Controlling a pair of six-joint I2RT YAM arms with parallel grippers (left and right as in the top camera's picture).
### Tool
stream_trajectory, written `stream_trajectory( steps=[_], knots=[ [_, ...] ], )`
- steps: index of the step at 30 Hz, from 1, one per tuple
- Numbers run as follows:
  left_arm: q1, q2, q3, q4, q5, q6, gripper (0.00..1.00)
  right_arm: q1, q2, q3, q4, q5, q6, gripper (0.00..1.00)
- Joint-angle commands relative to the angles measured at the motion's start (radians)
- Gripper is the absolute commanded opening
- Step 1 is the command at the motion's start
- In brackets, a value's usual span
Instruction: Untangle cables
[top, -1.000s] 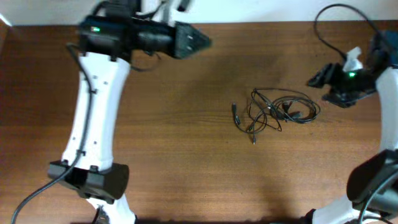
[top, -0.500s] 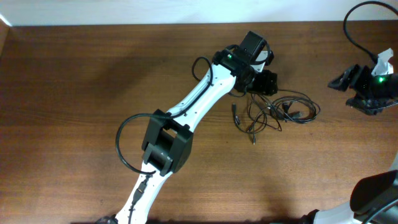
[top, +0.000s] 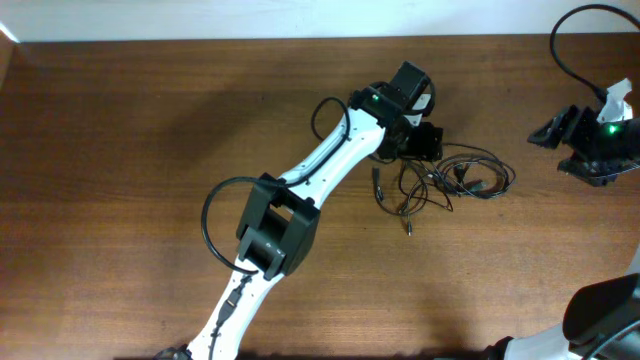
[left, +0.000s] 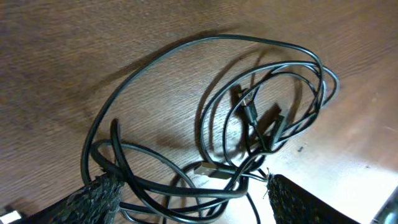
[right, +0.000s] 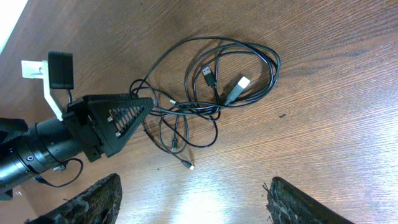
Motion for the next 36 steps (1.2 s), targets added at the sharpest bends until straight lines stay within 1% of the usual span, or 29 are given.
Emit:
stream_trajectory(
  steps=[1, 2, 4, 6, 8, 9, 11, 12, 14, 16, 17, 18, 21, 23, 27, 30, 35, 36],
  knots=[
    [-0.033, 0.022, 0.003, -0.001, -0.167, 0.037, 0.75, 0.003, 0.002, 0.011, -0.004, 0.013, -0.018, 0.76],
    [-0.045, 0.024, 0.003, -0.001, -0.220, 0.056, 0.73, 0.003, 0.002, 0.011, -0.004, 0.013, -0.018, 0.76],
    [-0.070, 0.042, 0.003, 0.000, -0.296, 0.059, 0.70, 0.003, 0.002, 0.011, -0.005, 0.013, -0.018, 0.76],
    [-0.086, 0.076, 0.003, 0.011, -0.298, 0.077, 0.67, 0.003, 0.002, 0.011, -0.010, 0.013, -0.018, 0.75],
    [-0.090, 0.108, 0.003, 0.017, -0.298, 0.077, 0.58, 0.003, 0.002, 0.011, -0.014, 0.023, -0.022, 0.76],
    [-0.089, 0.114, 0.003, 0.018, -0.298, 0.077, 0.50, 0.003, 0.002, 0.011, -0.014, 0.027, -0.022, 0.76],
    [-0.081, 0.115, 0.005, 0.016, -0.298, 0.105, 0.12, 0.003, 0.002, 0.011, -0.014, 0.027, -0.022, 0.76],
    [-0.068, 0.104, 0.008, 0.001, -0.299, 0.111, 0.00, 0.003, 0.002, 0.011, -0.017, 0.027, -0.022, 0.76],
    [-0.039, 0.063, 0.008, -0.032, -0.298, 0.111, 0.00, 0.004, 0.002, 0.011, -0.018, 0.027, -0.025, 0.76],
    [0.006, -0.024, 0.008, -0.056, -0.293, 0.113, 0.00, 0.015, 0.002, 0.011, -0.018, 0.027, -0.025, 0.76],
    [0.046, -0.125, 0.008, -0.059, -0.203, 0.199, 0.00, 0.046, 0.002, 0.011, -0.018, 0.026, -0.025, 0.75],
    [0.063, -0.173, 0.008, -0.061, -0.141, 0.232, 0.00, 0.079, 0.002, 0.011, -0.016, 0.027, -0.025, 0.75],
    [0.121, -0.347, 0.008, -0.072, 0.136, 0.287, 0.00, 0.207, 0.002, 0.011, 0.025, 0.014, -0.023, 0.75],
    [0.149, -0.417, 0.008, -0.078, 0.244, 0.286, 0.00, 0.272, 0.002, 0.011, 0.060, -0.046, -0.020, 0.75],
    [0.204, -0.473, 0.008, -0.081, 0.426, 0.286, 0.00, 0.338, 0.002, 0.011, 0.129, -0.168, -0.020, 0.75],
    [0.248, -0.476, 0.008, -0.080, 0.526, 0.274, 0.00, 0.370, 0.002, 0.011, 0.158, -0.222, -0.020, 0.75],
    [0.298, -0.476, 0.008, -0.054, 0.669, 0.256, 0.00, 0.452, 0.013, 0.011, 0.171, -0.225, -0.013, 0.75],
    [0.300, -0.476, 0.008, -0.038, 0.716, 0.254, 0.00, 0.467, 0.023, 0.011, 0.179, -0.224, 0.018, 0.73]
  ],
)
